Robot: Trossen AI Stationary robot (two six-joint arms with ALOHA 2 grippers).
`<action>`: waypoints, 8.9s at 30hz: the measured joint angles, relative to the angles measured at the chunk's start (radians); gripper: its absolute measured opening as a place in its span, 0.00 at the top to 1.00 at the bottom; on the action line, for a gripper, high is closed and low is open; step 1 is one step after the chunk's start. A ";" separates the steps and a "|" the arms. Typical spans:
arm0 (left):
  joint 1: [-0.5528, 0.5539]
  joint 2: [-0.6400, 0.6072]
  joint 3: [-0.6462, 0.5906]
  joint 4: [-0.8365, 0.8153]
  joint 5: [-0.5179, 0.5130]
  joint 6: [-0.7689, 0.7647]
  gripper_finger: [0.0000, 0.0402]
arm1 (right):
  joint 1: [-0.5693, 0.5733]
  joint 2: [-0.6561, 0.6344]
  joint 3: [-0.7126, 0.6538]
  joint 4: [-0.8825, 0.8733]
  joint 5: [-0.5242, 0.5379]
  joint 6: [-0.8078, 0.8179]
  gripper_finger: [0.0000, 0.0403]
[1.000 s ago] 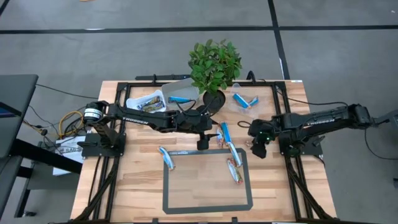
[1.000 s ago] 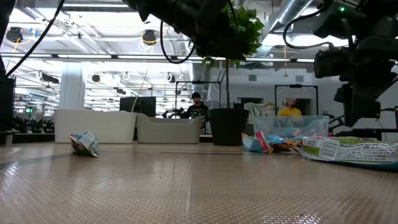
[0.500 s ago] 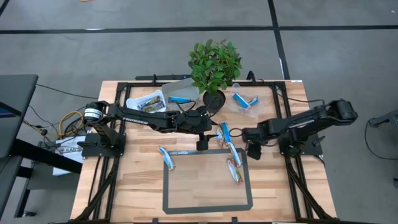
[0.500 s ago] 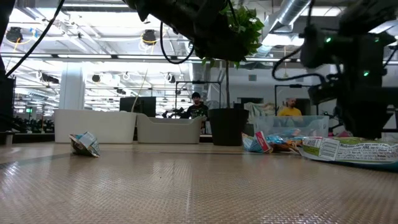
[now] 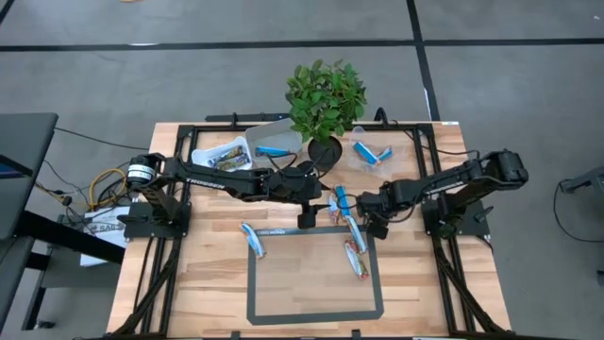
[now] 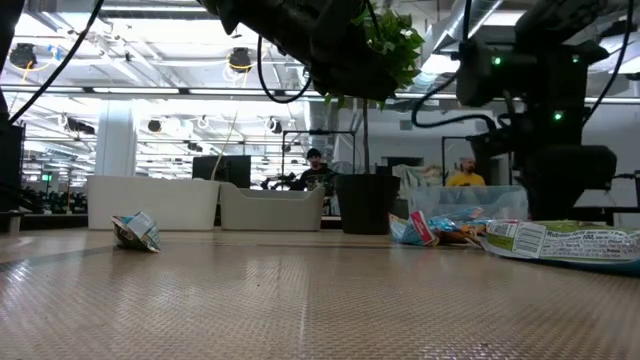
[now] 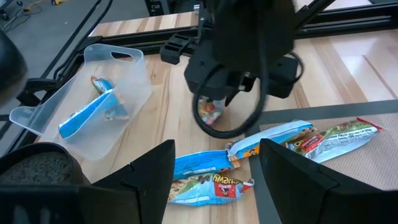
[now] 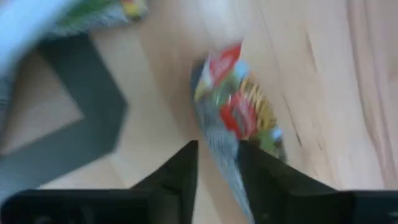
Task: Pick and place Granola Bars by type
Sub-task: Put the red granola bar into the gray bin, then put the yellow granola bar into the transparent bin
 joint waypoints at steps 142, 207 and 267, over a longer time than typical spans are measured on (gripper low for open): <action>0.084 -0.152 -0.361 0.732 0.128 -0.204 0.43 | 0.035 -0.241 0.076 1.112 0.127 -0.396 0.94; 0.296 -0.316 -0.360 -0.044 -0.645 0.082 0.87 | 0.019 -0.164 0.076 0.769 0.304 -0.358 0.39; 0.477 -0.341 -0.360 -0.240 -0.016 -0.019 0.38 | 0.019 -0.164 0.076 0.771 0.316 -0.306 0.39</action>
